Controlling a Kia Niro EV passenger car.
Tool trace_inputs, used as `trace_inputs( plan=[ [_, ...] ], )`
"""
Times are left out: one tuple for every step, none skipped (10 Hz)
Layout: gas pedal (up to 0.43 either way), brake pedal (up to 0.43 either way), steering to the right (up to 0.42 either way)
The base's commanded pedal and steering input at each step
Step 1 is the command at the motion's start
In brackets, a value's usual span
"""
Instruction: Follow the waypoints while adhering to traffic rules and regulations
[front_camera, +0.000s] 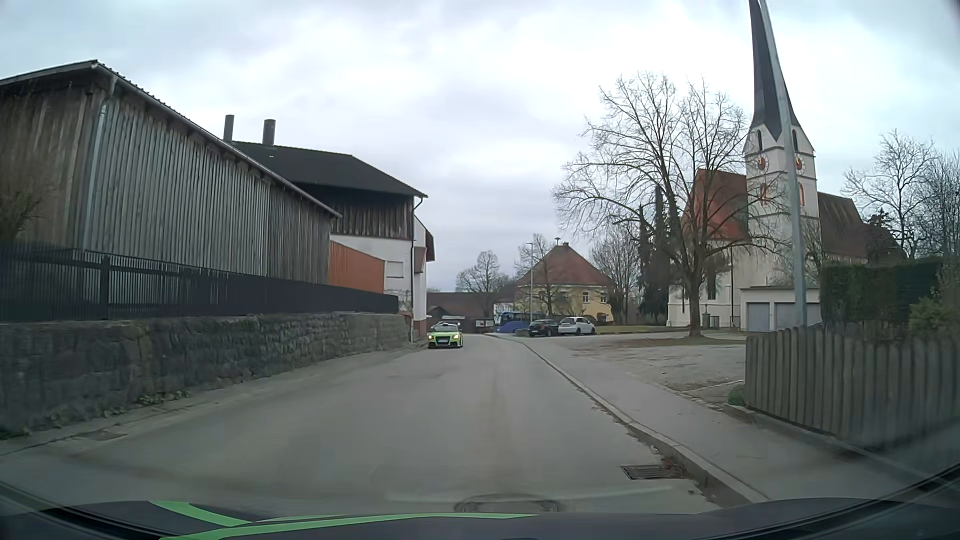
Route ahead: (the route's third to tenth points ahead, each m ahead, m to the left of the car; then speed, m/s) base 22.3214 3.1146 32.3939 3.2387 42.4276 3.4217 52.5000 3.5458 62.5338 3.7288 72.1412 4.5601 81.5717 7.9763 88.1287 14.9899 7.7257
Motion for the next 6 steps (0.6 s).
trace_inputs(
  plan=[
    [0.039,0.0,0.019],
    [0.028,0.0,0.019],
    [0.028,0.0,0.019],
    [0.028,0.0,0.019],
    [0.028,0.0,0.019],
    [0.028,0.0,0.019]
  ],
)
